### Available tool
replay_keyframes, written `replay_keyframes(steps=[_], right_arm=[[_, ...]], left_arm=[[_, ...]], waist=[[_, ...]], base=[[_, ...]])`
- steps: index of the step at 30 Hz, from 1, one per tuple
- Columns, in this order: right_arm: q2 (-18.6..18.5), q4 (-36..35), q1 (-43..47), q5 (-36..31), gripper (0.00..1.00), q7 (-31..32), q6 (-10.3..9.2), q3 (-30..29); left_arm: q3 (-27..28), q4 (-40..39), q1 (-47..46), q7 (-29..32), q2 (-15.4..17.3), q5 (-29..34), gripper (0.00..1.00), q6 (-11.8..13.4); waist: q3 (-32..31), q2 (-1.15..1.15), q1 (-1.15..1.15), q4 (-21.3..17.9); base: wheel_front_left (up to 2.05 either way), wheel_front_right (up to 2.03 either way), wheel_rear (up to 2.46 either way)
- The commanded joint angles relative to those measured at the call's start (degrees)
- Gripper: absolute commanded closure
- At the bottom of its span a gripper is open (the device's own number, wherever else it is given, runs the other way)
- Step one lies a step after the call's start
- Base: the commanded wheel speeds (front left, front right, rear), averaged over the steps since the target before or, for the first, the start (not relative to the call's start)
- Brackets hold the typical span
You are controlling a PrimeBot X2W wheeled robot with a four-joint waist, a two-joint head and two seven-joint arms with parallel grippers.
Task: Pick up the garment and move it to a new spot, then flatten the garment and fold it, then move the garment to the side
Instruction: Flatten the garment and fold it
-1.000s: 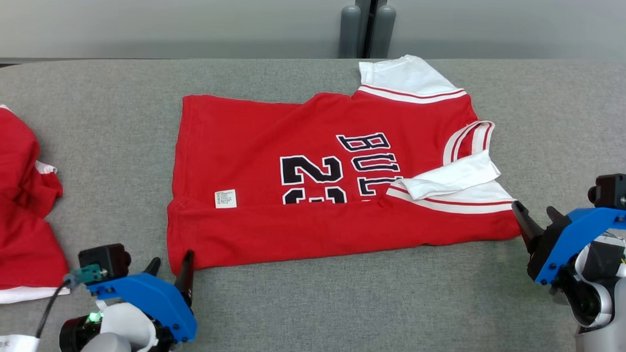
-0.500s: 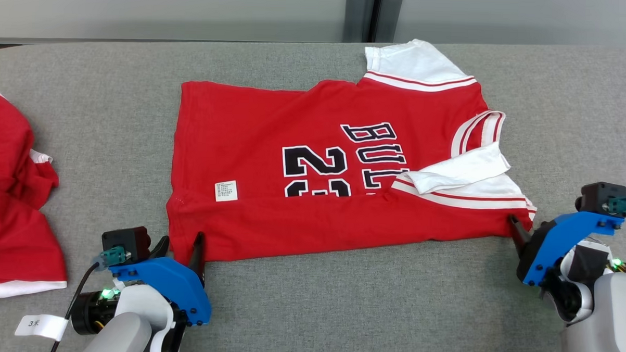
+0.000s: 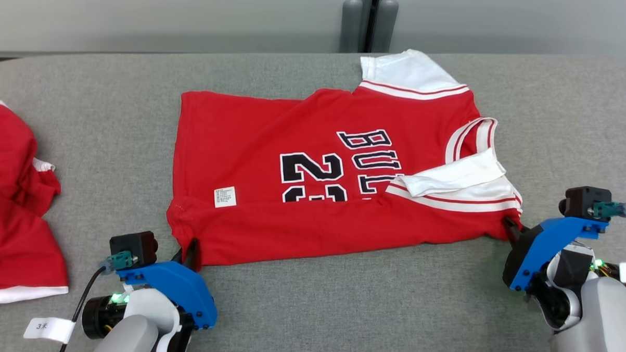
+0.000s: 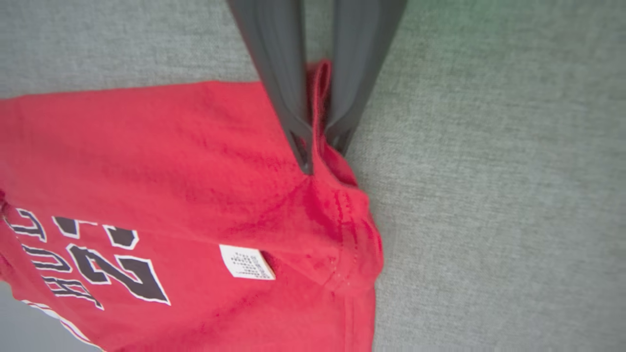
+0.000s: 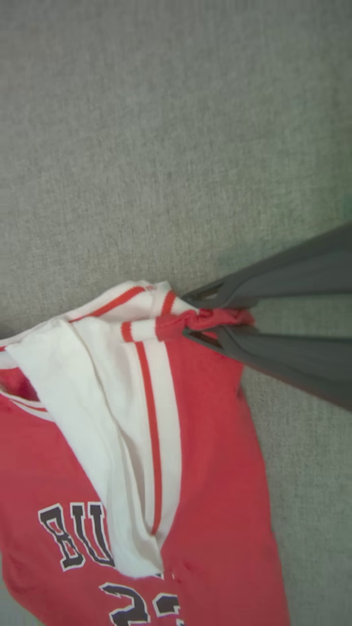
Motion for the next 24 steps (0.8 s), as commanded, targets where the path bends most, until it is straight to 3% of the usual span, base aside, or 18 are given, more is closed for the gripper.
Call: replay_keyframes(steps=[1,8,17,24], right_arm=[[-0.06,-1.38,1.36,0.72,1.00,-0.54,0.03,-0.15],[-0.08,-9.92,8.37,3.08,1.00,2.32,0.03,1.23],[-0.10,-23.56,20.98,8.65,1.00,6.69,0.02,1.02],[-0.10,-27.56,26.96,10.88,1.00,8.23,0.03,1.30]], left_arm=[[0.22,0.05,1.44,-0.49,0.33,-0.20,1.00,-0.02],[1.68,-7.21,7.01,0.18,4.00,-1.18,1.00,2.11],[1.99,-21.22,16.38,5.25,9.05,-2.38,1.00,7.47],[0.85,-25.00,19.80,8.52,11.58,-1.81,1.00,9.59]], waist=[[-0.95,0.00,0.00,-0.15],[-4.11,0.00,0.00,-0.97],[-5.42,0.00,0.00,-1.08],[-5.27,0.00,0.00,-1.54]], base=[[0.00,0.00,0.00],[0.00,0.00,0.00],[0.00,0.00,0.00],[0.00,0.00,0.00]])
